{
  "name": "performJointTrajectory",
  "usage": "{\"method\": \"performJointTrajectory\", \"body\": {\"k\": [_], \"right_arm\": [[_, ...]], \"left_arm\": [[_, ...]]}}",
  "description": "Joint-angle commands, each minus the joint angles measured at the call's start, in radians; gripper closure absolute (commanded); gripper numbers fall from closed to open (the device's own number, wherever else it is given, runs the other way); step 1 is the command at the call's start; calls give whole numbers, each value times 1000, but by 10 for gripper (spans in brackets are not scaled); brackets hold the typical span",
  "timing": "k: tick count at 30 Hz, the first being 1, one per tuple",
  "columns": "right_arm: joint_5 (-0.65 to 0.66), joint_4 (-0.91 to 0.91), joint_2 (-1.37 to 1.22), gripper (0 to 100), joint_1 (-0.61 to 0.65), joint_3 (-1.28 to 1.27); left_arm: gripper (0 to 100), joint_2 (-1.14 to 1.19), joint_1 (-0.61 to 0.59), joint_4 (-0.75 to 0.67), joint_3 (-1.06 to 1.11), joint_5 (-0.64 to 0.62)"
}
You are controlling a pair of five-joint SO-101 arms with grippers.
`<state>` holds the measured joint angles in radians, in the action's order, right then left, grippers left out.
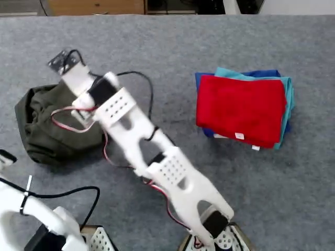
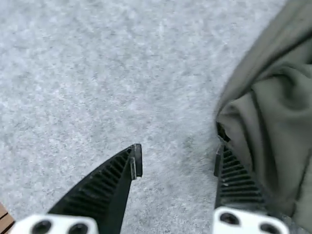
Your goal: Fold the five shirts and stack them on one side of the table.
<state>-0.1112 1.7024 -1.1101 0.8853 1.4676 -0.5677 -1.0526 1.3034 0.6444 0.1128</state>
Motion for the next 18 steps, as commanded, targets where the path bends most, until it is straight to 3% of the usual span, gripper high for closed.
{"method": "performJointTrajectory", "body": {"k": [1,5,10,14,18], "right_arm": [[-20,9,-122,713,53,154],[-17,25,-185,860,58,196],[143,87,-166,998,15,191],[141,87,-93,998,-56,151],[141,87,93,998,-102,8]], "left_arm": [[757,1,-20,2,-44,5],[757,8,-11,2,-46,5],[757,10,14,2,-44,2],[758,10,64,9,-54,-5],[758,16,144,109,-91,-41]]}}
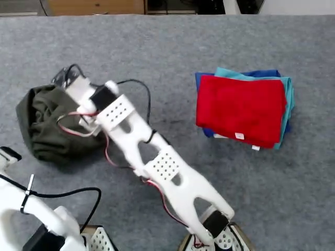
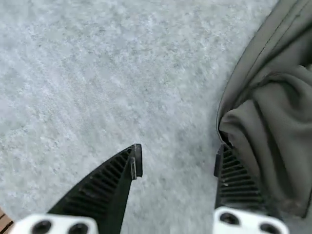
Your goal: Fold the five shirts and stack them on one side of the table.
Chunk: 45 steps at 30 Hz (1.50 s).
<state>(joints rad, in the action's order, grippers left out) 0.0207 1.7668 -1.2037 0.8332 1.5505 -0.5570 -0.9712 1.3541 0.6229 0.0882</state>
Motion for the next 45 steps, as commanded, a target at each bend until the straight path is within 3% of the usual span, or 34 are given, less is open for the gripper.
{"method": "performJointTrajectory", "body": {"k": [1,8,14,23,28,35,42,45], "right_arm": [[15,23,246,998,-58,-139],[91,17,699,998,-65,-785],[189,-101,1036,998,-107,-1270],[345,-236,1465,996,-162,-1802],[358,-249,1656,996,-166,-1888],[358,-249,1773,996,-252,-1883],[358,-249,1773,996,-400,-1888],[358,-249,1773,996,-429,-1888]], "left_arm": [[758,15,87,77,-80,-18],[757,189,249,152,-198,-92],[757,346,381,256,-325,-98],[758,420,508,209,-333,-98],[758,469,601,-37,-210,-190],[758,538,793,-143,-207,-278],[760,710,893,-222,-253,-381],[863,816,899,-219,-325,-382]]}}
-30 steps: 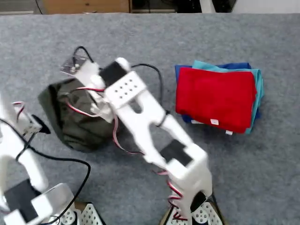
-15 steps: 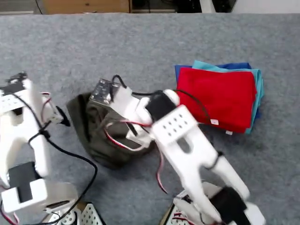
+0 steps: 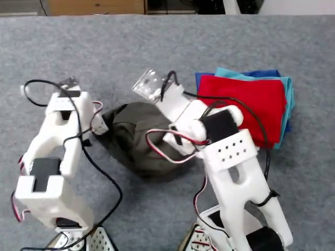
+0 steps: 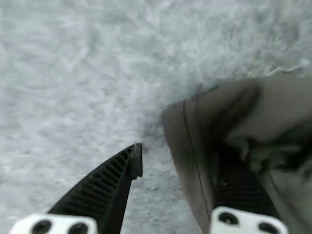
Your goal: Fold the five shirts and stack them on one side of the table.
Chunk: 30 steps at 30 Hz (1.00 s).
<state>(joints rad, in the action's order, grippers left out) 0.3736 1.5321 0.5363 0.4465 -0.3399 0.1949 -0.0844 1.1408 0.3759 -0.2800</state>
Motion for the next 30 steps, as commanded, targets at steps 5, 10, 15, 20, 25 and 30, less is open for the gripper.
{"method": "performJointTrajectory", "body": {"k": [5,10,15,20,25,30], "right_arm": [[5,-14,33,996,-68,2],[5,-14,33,996,-67,2],[0,-14,33,996,-64,2],[54,38,41,846,-19,-2],[74,14,41,619,102,-4],[9,-132,31,638,113,-10]], "left_arm": [[974,165,-2,86,-227,-14],[982,153,-52,244,-456,-5],[982,79,-166,433,-802,32],[982,62,-279,615,-1142,133],[982,53,-454,620,-1160,233],[982,51,-644,620,-1209,345]]}}
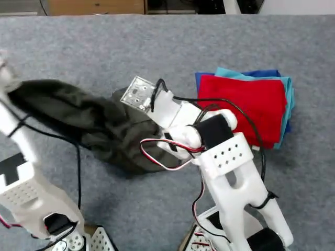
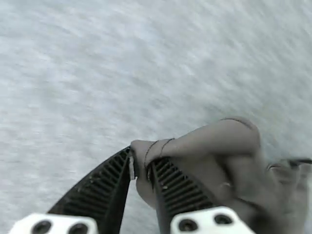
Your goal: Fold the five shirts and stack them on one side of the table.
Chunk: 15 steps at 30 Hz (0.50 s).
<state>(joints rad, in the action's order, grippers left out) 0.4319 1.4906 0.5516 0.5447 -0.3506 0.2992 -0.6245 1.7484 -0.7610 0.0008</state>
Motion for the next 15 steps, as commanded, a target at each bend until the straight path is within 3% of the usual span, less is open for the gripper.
{"method": "performJointTrajectory", "body": {"k": [1,8,15], "right_arm": [[-68,-126,16,647,15,-4],[-221,-399,-125,763,19,27],[-347,-374,-579,768,38,426]], "left_arm": [[982,-53,-135,12,-94,84],[982,-53,-321,12,-167,161],[982,-53,-419,12,106,321]]}}
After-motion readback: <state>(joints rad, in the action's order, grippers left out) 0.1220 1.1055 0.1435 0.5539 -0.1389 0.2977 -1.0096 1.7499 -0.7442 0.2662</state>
